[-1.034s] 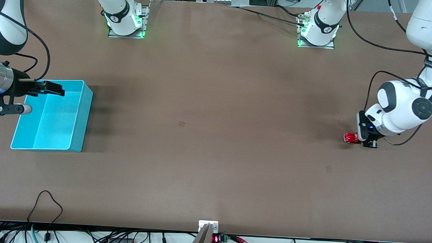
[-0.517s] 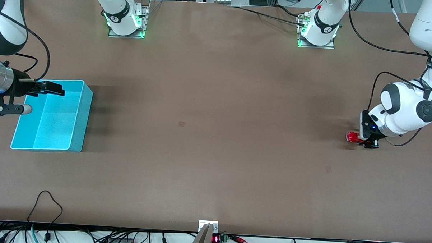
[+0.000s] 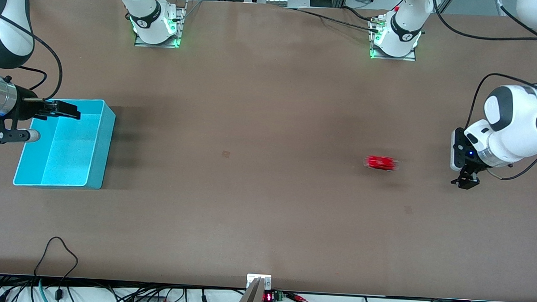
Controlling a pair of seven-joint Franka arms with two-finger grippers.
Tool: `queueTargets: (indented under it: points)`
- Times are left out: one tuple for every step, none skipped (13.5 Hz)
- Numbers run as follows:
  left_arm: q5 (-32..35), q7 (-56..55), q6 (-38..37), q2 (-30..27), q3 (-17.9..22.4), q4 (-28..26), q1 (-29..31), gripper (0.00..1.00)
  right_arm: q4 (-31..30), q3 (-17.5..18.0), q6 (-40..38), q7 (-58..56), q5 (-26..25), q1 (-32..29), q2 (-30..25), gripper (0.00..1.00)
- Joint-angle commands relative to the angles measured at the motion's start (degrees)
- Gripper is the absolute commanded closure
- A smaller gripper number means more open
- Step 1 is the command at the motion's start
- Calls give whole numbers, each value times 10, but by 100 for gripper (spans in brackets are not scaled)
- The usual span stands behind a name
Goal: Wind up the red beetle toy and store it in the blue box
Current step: 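Open the left gripper to release the car rolling toward the box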
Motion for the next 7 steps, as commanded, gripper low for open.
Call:
queueTargets:
  points:
    - [-1, -88, -14, -10, -13, 14, -14, 0, 2, 1, -6, -4, 6, -1, 0, 0]
    - [-1, -132, -16, -10, -13, 21, -20, 0, 2, 0, -6, -4, 6, -1, 0, 0]
    - [-1, -180, -22, -11, -15, 24, -22, 0, 2, 0, -6, -4, 6, -3, 0, 0]
    - [-10, -237, -34, -13, -18, 34, -22, 0, 1, 1, -7, -5, 6, -4, 0, 0]
    - [-25, -288, -60, -13, -18, 46, -27, 0, 0, 1, -13, -3, 7, -4, 1, 0]
    - [-35, -334, -75, -13, -18, 54, -30, 0, 0, 1, -17, -3, 7, -4, 1, 0]
    - [-42, -383, -77, -13, -18, 61, -32, 0, 1, 1, -17, -3, 7, -4, 1, 0]
